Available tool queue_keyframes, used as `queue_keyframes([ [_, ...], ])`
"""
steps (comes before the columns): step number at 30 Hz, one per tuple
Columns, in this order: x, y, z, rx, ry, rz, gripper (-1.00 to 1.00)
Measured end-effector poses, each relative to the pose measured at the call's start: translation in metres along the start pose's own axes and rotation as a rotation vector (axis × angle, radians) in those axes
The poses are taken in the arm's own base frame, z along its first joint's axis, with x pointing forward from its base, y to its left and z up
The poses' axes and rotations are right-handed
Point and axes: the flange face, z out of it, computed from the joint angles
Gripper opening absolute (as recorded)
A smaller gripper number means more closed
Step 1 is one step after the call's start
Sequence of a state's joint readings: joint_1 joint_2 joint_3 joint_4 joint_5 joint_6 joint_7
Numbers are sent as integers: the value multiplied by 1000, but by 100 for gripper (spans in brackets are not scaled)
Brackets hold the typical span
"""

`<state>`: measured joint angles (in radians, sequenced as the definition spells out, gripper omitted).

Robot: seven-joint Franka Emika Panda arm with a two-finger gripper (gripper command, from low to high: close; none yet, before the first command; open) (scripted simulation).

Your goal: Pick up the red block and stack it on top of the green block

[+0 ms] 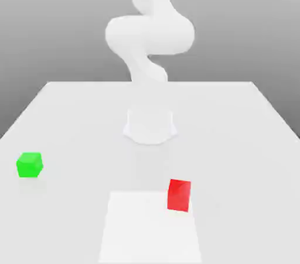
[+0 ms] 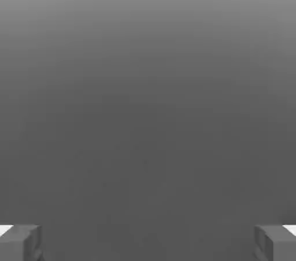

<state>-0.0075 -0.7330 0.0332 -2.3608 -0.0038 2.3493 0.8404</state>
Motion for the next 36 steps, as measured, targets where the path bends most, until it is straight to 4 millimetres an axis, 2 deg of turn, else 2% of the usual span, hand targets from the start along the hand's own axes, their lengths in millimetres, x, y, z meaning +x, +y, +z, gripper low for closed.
queue_keyframes([
  [4, -41, 13, 99, -116, -93, 24, 0],
  [8, -91, 45, 181, -231, -186, 55, 0],
  [13, -167, 107, 263, -383, -311, 104, 0],
  [17, -244, 174, 310, -519, -425, 152, 0],
  [20, -270, 197, 331, -552, -451, 165, 0],
  [26, -293, 222, 364, -559, -456, 166, 0],
  [27, -295, 225, 366, -559, -456, 166, -100],
  [33, -296, 226, 367, -559, -456, 166, -100],
  [36, -288, 217, 358, -557, -454, 168, -100],
])
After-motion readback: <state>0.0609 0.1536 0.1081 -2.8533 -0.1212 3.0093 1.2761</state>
